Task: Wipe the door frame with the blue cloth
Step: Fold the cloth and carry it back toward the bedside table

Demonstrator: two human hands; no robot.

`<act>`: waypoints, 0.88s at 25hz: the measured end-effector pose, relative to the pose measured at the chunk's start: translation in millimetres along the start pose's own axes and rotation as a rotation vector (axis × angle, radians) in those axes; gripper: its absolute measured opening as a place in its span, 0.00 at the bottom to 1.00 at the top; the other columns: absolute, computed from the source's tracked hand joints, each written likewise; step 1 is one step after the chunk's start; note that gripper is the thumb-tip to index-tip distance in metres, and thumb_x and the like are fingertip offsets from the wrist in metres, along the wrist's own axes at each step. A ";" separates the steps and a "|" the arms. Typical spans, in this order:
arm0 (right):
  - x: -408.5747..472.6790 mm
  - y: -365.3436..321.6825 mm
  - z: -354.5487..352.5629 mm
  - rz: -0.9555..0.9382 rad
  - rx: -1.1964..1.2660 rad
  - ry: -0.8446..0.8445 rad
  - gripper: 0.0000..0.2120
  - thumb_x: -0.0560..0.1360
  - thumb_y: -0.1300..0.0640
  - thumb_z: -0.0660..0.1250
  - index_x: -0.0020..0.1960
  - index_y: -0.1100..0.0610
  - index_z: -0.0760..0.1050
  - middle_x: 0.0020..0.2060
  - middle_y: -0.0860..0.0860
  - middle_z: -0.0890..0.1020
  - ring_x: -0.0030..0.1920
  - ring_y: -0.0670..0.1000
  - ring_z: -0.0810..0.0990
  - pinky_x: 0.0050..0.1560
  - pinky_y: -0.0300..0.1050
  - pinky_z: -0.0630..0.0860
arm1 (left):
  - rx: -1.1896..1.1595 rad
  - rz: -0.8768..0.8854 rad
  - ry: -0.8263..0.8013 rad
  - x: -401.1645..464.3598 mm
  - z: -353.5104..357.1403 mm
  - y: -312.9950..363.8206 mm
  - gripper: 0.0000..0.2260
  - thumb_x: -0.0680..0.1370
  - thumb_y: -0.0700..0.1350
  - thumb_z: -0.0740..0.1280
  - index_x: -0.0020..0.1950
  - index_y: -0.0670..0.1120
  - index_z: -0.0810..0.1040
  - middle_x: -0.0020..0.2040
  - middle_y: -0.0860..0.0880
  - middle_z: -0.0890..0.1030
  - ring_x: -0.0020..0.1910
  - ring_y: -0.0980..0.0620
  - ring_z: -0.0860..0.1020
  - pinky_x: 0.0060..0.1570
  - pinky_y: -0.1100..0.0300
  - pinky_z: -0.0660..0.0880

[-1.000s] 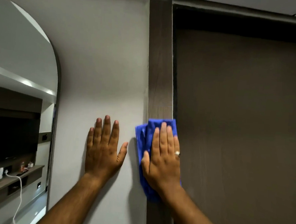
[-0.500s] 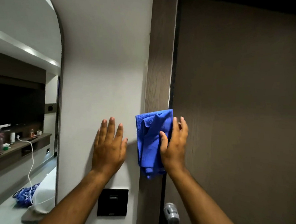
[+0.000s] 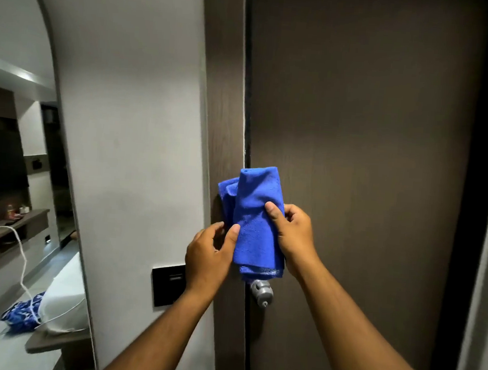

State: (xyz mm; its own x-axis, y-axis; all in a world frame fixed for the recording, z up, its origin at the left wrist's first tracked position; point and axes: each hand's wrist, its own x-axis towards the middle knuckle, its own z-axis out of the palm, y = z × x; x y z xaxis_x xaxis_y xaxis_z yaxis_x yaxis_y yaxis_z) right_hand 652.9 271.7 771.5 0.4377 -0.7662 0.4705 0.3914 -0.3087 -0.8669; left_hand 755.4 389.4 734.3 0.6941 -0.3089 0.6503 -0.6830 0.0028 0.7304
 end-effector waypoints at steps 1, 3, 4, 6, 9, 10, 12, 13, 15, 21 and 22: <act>-6.2 -3.6 -8.4 0.025 0.046 -0.008 0.12 0.71 0.47 0.72 0.39 0.55 0.75 0.36 0.53 0.82 0.35 0.49 0.80 0.35 0.43 0.78 | -0.134 -0.081 -0.085 -5.8 6.4 6.9 0.22 0.71 0.64 0.66 0.52 0.48 0.82 0.46 0.52 0.85 0.46 0.52 0.82 0.43 0.67 0.74; -21.3 -8.0 -27.8 0.053 0.099 0.041 0.12 0.72 0.47 0.71 0.40 0.56 0.76 0.36 0.54 0.84 0.35 0.49 0.82 0.35 0.44 0.80 | -0.433 -0.285 -0.293 -17.7 25.4 21.7 0.23 0.70 0.65 0.67 0.49 0.46 0.82 0.44 0.48 0.86 0.43 0.49 0.84 0.41 0.58 0.79; -29.8 -10.0 -40.9 0.051 0.087 0.087 0.12 0.72 0.48 0.71 0.40 0.56 0.76 0.36 0.54 0.84 0.35 0.49 0.82 0.34 0.43 0.79 | -0.555 -0.365 -0.369 -26.4 37.2 29.6 0.20 0.70 0.62 0.68 0.48 0.46 0.82 0.44 0.45 0.87 0.41 0.48 0.84 0.40 0.54 0.80; -46.9 -11.7 -72.1 0.063 0.037 0.160 0.11 0.73 0.49 0.70 0.41 0.57 0.77 0.36 0.53 0.84 0.35 0.48 0.81 0.35 0.43 0.78 | -0.679 -0.442 -0.420 -42.6 58.4 43.8 0.14 0.73 0.54 0.70 0.48 0.44 0.81 0.47 0.41 0.86 0.41 0.47 0.83 0.42 0.49 0.81; -77.3 -13.0 -133.3 0.138 -0.057 0.296 0.08 0.74 0.53 0.68 0.44 0.58 0.79 0.39 0.53 0.84 0.37 0.49 0.81 0.38 0.44 0.78 | -0.719 -0.475 -0.550 -73.3 97.3 65.8 0.05 0.75 0.45 0.68 0.46 0.44 0.80 0.48 0.39 0.85 0.42 0.46 0.82 0.49 0.43 0.79; -87.0 -14.0 -151.0 0.162 -0.069 0.329 0.07 0.74 0.55 0.67 0.45 0.59 0.79 0.40 0.54 0.84 0.38 0.51 0.80 0.40 0.45 0.77 | -0.731 -0.471 -0.599 -82.2 108.2 72.8 0.04 0.76 0.44 0.68 0.46 0.45 0.80 0.47 0.40 0.86 0.42 0.46 0.82 0.47 0.45 0.80; -110.4 -15.9 -193.3 0.204 -0.099 0.412 0.07 0.74 0.59 0.64 0.47 0.61 0.78 0.41 0.57 0.82 0.39 0.53 0.78 0.41 0.48 0.74 | -0.746 -0.466 -0.714 -108.8 132.6 92.3 0.03 0.77 0.43 0.67 0.46 0.45 0.80 0.43 0.44 0.86 0.40 0.49 0.83 0.41 0.51 0.81; -122.9 -17.5 -214.6 0.223 -0.125 0.452 0.07 0.74 0.60 0.63 0.48 0.62 0.78 0.40 0.56 0.81 0.39 0.53 0.77 0.38 0.47 0.73 | -0.741 -0.460 -0.767 -123.4 146.3 101.7 0.04 0.77 0.43 0.66 0.46 0.45 0.80 0.42 0.45 0.86 0.39 0.50 0.83 0.38 0.54 0.81; -152.1 -22.0 -259.8 0.253 -0.175 0.538 0.08 0.73 0.61 0.62 0.48 0.61 0.79 0.37 0.53 0.82 0.35 0.51 0.77 0.33 0.42 0.72 | -0.731 -0.462 -0.880 -157.4 178.1 121.7 0.04 0.77 0.43 0.66 0.46 0.45 0.80 0.43 0.45 0.85 0.39 0.50 0.82 0.40 0.53 0.81; -241.5 -25.3 -396.9 0.325 -0.252 0.767 0.08 0.75 0.61 0.62 0.49 0.60 0.79 0.36 0.49 0.84 0.31 0.44 0.81 0.26 0.37 0.74 | -0.636 -0.432 -1.204 -277.7 276.7 172.8 0.05 0.77 0.44 0.66 0.47 0.45 0.81 0.47 0.42 0.85 0.43 0.47 0.82 0.49 0.47 0.79; -256.8 -22.5 -422.8 0.346 -0.263 0.807 0.08 0.76 0.62 0.62 0.49 0.60 0.80 0.37 0.50 0.85 0.31 0.44 0.81 0.26 0.36 0.73 | -0.611 -0.427 -1.249 -303.0 296.7 180.1 0.05 0.77 0.44 0.66 0.46 0.45 0.81 0.47 0.43 0.85 0.43 0.48 0.82 0.47 0.49 0.79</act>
State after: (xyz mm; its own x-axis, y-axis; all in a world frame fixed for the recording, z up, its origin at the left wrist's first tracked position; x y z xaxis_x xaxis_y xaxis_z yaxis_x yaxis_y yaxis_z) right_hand 189.5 237.1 600.5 -0.2405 -0.9706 0.0050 0.1039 -0.0309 -0.9941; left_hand 354.6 201.3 606.8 -0.0483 -0.9988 -0.0044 -0.0562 -0.0017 0.9984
